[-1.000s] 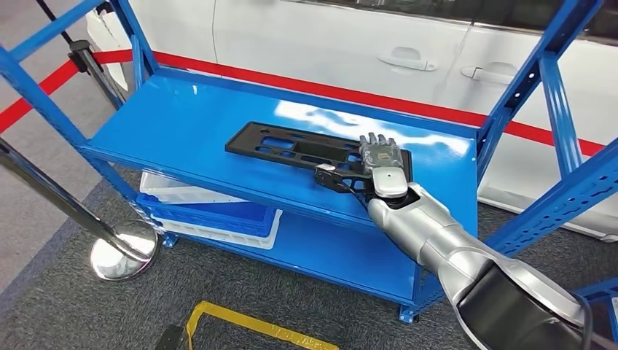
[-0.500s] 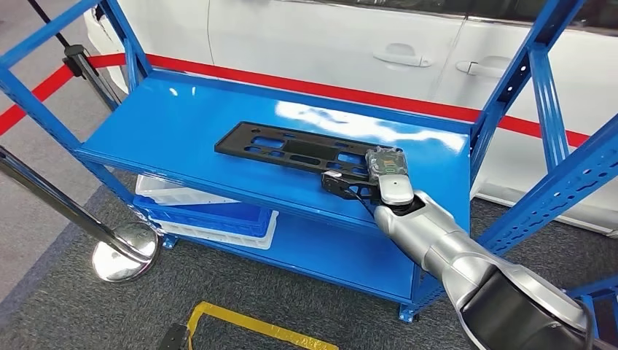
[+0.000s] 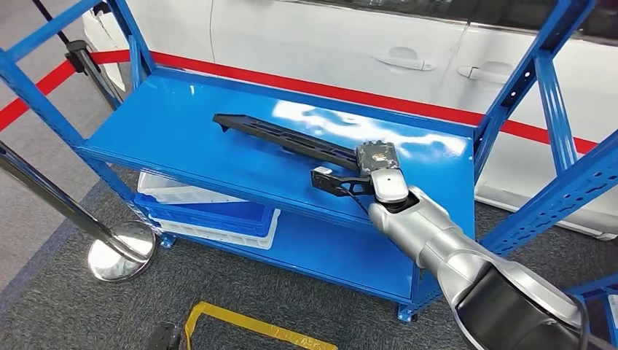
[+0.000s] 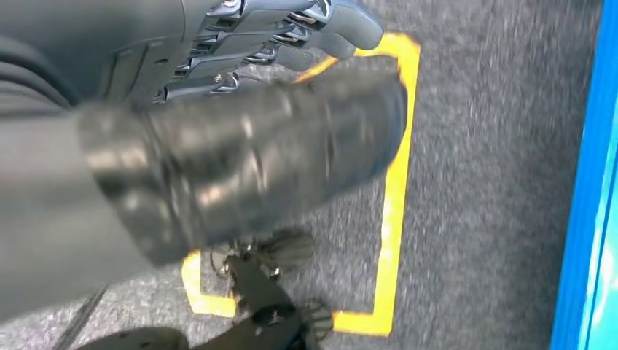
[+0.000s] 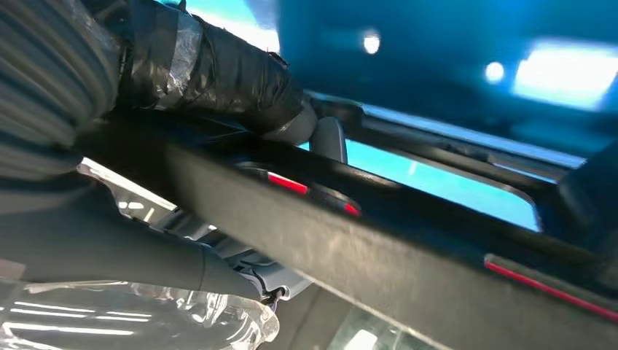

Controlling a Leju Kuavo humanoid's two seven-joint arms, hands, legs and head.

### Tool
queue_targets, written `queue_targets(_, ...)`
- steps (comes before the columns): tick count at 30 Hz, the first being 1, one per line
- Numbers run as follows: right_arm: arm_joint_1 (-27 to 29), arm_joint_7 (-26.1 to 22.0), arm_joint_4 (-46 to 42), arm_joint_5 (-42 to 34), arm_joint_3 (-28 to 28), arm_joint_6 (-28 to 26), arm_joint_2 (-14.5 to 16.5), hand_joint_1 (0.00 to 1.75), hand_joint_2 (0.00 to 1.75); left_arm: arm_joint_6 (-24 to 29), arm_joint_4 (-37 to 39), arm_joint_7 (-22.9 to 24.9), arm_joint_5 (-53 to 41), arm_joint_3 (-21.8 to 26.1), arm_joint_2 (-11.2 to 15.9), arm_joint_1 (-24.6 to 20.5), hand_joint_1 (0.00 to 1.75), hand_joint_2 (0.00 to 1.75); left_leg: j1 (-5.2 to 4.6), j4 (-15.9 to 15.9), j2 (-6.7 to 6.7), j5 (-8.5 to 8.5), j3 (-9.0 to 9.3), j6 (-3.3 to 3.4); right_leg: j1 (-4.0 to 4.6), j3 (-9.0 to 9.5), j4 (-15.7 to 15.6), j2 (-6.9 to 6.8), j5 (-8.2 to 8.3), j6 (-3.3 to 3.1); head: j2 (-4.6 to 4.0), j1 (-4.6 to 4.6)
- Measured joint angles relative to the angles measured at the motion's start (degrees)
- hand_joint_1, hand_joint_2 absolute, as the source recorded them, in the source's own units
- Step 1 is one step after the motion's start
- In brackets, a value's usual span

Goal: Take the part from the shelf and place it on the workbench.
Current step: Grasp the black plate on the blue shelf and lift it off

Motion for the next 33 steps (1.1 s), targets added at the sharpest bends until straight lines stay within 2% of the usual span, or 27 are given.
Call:
queue_targets(3,0.21,-0.57,-0.01,0.10,-0.01,-0.45,-0.01,1.75,1.75,-0.29,0.00,-0.16,0.10,0.00,0.00,0.00,0.00,1.75,-0.01,-0.10,0.05,0.14,-0.07,0.47,-0.02,-4.60,10.18,-0.12,-5.06,0.30,0.00,0.05)
queue_targets(4,0.33,-0.79,-0.04,0.18,-0.01,-0.79,0.00,1.75,1.75,-0.34,0.00,-0.16,0.11,0.00,0.01,0.02,0.00,1.75,-0.01,0.01,0.03,0.11,-0.12,0.48,-0.06,-5.69,12.56,-0.13,-5.62,0.37,0.00,0.05)
queue_targets(5,0.40,-1.09,-0.17,0.26,-0.01,-1.26,0.01,1.75,1.75,-0.34,0.00,-0.17,0.14,0.00,0.01,0.03,0.00,1.75,0.00,0.17,-0.01,0.04,-0.16,0.46,-0.14,-5.86,12.99,-0.15,-5.11,0.42,0.00,0.05)
queue_targets(6,0.38,-1.44,-0.38,0.31,-0.02,-1.76,0.02,1.75,1.75,-0.32,0.00,-0.17,0.15,0.00,0.01,0.03,0.00,1.75,0.03,0.39,-0.09,-0.09,-0.18,0.39,-0.24,-4.93,11.16,-0.17,-3.60,0.42,0.00,0.05)
queue_targets(8,0.12,-2.07,-0.94,0.28,-0.05,-2.63,0.05,1.75,1.75,-0.15,0.00,-0.19,0.19,0.00,0.01,0.03,0.00,1.75,0.02,1.12,-0.27,-0.53,-0.33,-0.03,-0.36,-1.25,3.98,-0.21,-0.21,0.30,0.00,0.07)
queue_targets(10,-0.24,-2.45,-1.48,0.15,-0.14,-3.14,0.23,1.75,1.75,0.09,0.00,-0.21,0.21,0.00,0.06,0.00,0.00,1.75,-0.12,1.87,-0.34,-0.86,-0.84,-0.67,-0.21,0.85,-0.55,-0.13,0.90,-0.10,0.00,0.02)
queue_targets(13,-0.42,-2.66,-2.06,-0.02,-0.34,-3.45,0.45,1.75,1.75,0.22,0.00,-0.28,0.26,0.00,0.14,0.01,0.00,1.75,-0.03,1.91,-0.34,-0.84,-1.32,-1.49,-0.04,0.77,-1.23,-0.01,0.85,-0.99,0.00,0.05)
queue_targets(15,-0.50,-2.84,-2.47,-0.13,-0.47,-3.91,0.53,1.75,1.75,0.22,0.00,-0.38,0.46,0.00,0.11,0.03,0.00,1.75,0.07,3.61,-0.31,-2.15,-2.11,-2.05,-0.28,0.92,-1.65,-0.08,1.11,-1.59,0.00,-0.11)
queue_targets(16,-0.56,-3.13,-2.82,-0.26,-0.53,-4.48,0.60,1.75,1.75,0.15,0.00,-0.35,0.65,0.00,0.13,0.02,0.00,1.75,0.12,5.99,-0.29,-3.57,-3.21,-2.33,-0.37,0.98,-1.77,-0.12,1.19,-1.79,0.00,-0.19)
queue_targets(18,-0.71,-4.19,-4.03,-0.86,-0.80,-6.57,0.71,1.75,1.75,-0.18,0.00,0.11,1.22,0.00,0.19,0.04,0.00,1.75,0.20,13.05,-0.27,-6.70,-6.51,-2.77,-0.34,0.94,-1.80,-0.09,1.18,-1.99,0.00,-0.30)
queue_targets(19,-0.85,-4.77,-4.91,-1.21,-1.03,-7.78,0.78,1.75,1.75,-0.32,0.00,0.45,1.44,0.00,0.22,0.09,0.00,1.75,0.22,15.78,-0.27,-7.38,-7.91,-2.88,-0.30,0.94,-1.77,-0.05,1.14,-2.04,0.00,-0.28)
queue_targets(20,-1.14,-5.23,-5.98,-1.55,-1.25,-8.84,0.84,1.75,1.75,-0.34,0.00,0.80,1.61,0.00,0.23,0.13,0.00,1.75,0.23,16.77,-0.27,-7.06,-8.55,-2.90,-0.28,0.99,-1.73,0.00,1.08,-2.10,0.00,-0.29)
queue_targets(21,-1.62,-5.48,-7.18,-1.83,-1.42,-9.52,0.89,1.75,1.75,-0.17,0.00,1.13,1.69,0.00,0.22,0.14,0.00,1.75,0.22,15.45,-0.27,-5.63,-8.10,-2.81,-0.27,1.08,-1.69,0.06,1.01,-2.13,0.00,-0.29)
queue_targets(23,-2.83,-5.53,-9.82,-2.41,-1.69,-10.06,0.92,1.75,1.75,0.40,0.00,1.86,1.79,0.00,0.22,0.10,0.00,1.75,0.20,8.56,-0.28,-1.66,-5.13,-2.41,-0.26,1.38,-1.68,0.14,0.80,-2.04,0.00,-0.29)
queue_targets(24,-3.41,-5.44,-11.21,-2.79,-1.89,-10.13,0.88,1.75,1.75,0.72,0.00,2.31,1.84,-0.01,0.21,0.08,0.00,1.75,0.07,5.14,-0.29,-0.34,-3.52,-2.15,-0.15,1.42,-1.68,0.17,0.72,-1.90,0.00,-0.29)
queue_targets(26,-4.17,-5.22,-13.98,-3.51,-2.42,-10.28,0.78,1.75,1.75,1.26,0.00,3.09,1.92,-0.02,0.21,0.05,0.00,1.75,-0.21,1.87,-0.36,0.14,-2.03,-1.69,-0.02,1.23,-1.80,0.22,0.75,-1.46,0.00,-0.28)
queue_targets(28,-4.49,-4.99,-16.81,-3.94,-2.83,-10.64,0.56,1.75,1.75,2.02,0.00,3.73,2.14,-0.02,0.21,0.12,0.00,1.75,-0.21,1.35,-0.39,0.09,-1.82,-1.21,0.09,1.18,-2.02,0.26,0.83,-0.88,0.00,-0.23)
queue_targets(30,-4.64,-4.67,-19.93,-3.96,-3.03,-11.36,-0.07,1.75,1.75,2.98,0.00,4.19,2.54,-0.02,0.15,0.19,0.00,1.75,0.04,0.76,-0.31,0.31,-1.48,-0.61,0.13,0.71,-0.79,0.15,-0.27,-0.34,0.00,-0.12)
queue_targets(31,-4.74,-4.48,-21.61,-3.91,-3.16,-11.84,-0.47,1.75,1.75,3.40,0.00,4.36,2.80,-0.02,0.12,0.18,0.00,1.75,0.16,0.53,-0.25,0.38,-1.31,-0.31,0.15,-0.23,1.36,0.08,-1.62,-0.16,0.00,-0.03)
queue_targets(33,-4.81,-4.13,-25.17,-4.13,-3.57,-12.94,-1.31,1.75,1.75,4.20,0.00,4.66,3.38,-0.02,0.07,0.17,0.00,1.75,0.08,0.55,-0.19,0.24,-1.23,0.10,0.09,-3.62,8.65,-0.02,-5.11,0.02,0.00,0.09)
